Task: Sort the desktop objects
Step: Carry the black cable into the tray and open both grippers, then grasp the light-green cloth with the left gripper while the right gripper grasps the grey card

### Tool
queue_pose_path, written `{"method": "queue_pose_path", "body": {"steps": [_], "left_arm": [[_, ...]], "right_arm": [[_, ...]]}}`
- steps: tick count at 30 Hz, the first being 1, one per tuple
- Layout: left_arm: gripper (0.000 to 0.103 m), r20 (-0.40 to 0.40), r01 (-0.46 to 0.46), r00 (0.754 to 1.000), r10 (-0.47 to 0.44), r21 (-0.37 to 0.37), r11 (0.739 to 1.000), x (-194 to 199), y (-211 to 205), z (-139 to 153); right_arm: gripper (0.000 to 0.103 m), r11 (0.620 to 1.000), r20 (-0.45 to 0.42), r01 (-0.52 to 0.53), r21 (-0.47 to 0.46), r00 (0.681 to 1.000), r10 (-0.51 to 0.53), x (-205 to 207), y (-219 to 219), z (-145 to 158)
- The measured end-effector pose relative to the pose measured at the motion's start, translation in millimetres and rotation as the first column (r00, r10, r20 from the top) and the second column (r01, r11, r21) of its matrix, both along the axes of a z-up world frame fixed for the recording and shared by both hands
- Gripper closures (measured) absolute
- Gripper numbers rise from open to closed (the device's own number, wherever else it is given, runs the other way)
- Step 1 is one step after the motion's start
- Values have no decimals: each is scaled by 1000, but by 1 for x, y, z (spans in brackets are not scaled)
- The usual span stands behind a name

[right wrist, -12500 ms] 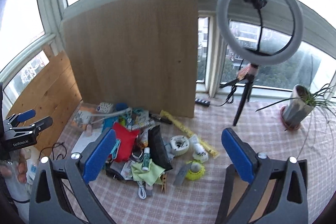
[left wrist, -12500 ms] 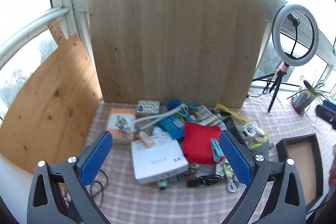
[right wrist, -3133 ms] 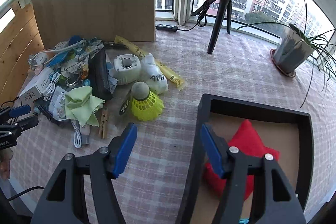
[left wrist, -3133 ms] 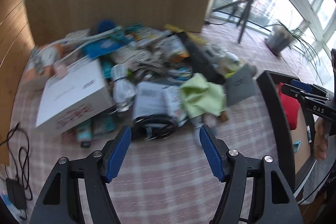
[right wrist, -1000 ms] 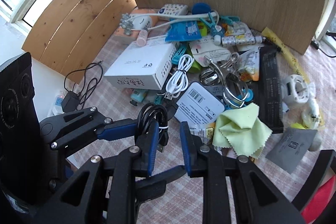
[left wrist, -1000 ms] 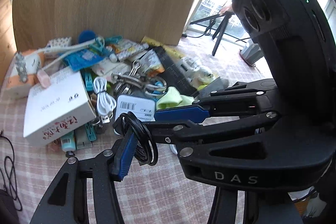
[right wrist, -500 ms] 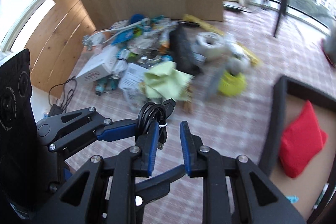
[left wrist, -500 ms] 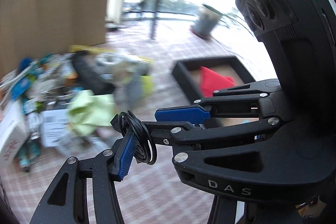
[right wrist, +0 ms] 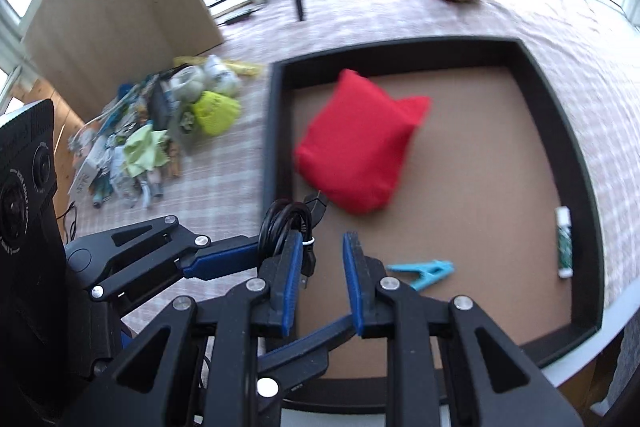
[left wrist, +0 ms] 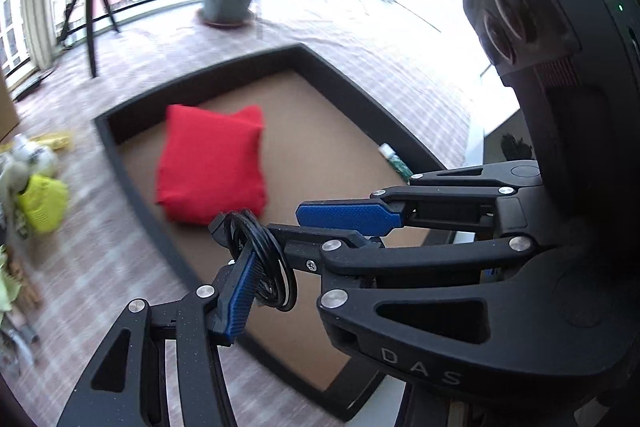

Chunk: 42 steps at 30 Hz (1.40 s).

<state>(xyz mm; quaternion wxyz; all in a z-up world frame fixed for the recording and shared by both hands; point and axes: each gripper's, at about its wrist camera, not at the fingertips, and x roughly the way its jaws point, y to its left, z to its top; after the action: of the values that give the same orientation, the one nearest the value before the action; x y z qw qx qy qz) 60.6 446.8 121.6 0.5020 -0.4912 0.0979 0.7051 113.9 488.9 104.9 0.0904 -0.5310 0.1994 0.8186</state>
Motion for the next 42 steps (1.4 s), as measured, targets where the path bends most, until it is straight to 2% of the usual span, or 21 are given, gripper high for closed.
{"method": "queue_pose_path", "body": {"steps": [2,5,6,7,9,12,16,22,27,32,38,40,42], "left_arm": [[53,3,27,1000,-27,-16,1000,10,15,-5],[45,-15,51,999,-52,-75,996,19,32,-11],[38,-27,44,999,-47,-103,994,21,35,-13],[37,-43,31,998,-37,-129,991,21,35,-15],[37,-55,10,998,-18,-140,990,19,31,-15],[37,-46,-27,999,21,-130,991,10,18,-14],[37,-61,-103,993,96,-114,988,-7,-7,-11],[37,-114,-234,969,219,-133,963,-35,-67,-5],[37,-170,-369,925,341,-186,911,-72,-116,-9],[37,-194,-506,861,470,-222,834,-112,-171,-13],[39,-145,-611,790,595,-260,748,-158,-223,-29],[39,-151,-629,775,613,-278,726,-169,-233,-32],[39,-142,-638,767,626,-284,716,-176,-240,-35]], "right_arm": [[80,999,9,34,-3,999,-34,11,12,-6],[78,998,6,64,-12,998,-64,22,21,-11],[73,997,8,75,2,997,-75,25,22,-12],[61,995,11,91,31,996,-91,27,23,-12],[52,991,-1,113,70,994,-113,30,26,-11],[52,990,-13,118,78,993,-118,29,27,-7],[52,984,-26,100,150,995,-97,20,15,0],[52,980,-56,26,196,998,-16,-9,-16,12],[52,977,-69,-48,209,996,63,-47,-50,15],[52,972,-67,-128,196,987,143,-92,-89,13],[52,970,-60,-207,126,975,216,-144,-127,9],[52,969,-52,-224,104,972,230,-161,-138,6],[52,968,-40,-233,93,971,238,-175,-146,3]]}}
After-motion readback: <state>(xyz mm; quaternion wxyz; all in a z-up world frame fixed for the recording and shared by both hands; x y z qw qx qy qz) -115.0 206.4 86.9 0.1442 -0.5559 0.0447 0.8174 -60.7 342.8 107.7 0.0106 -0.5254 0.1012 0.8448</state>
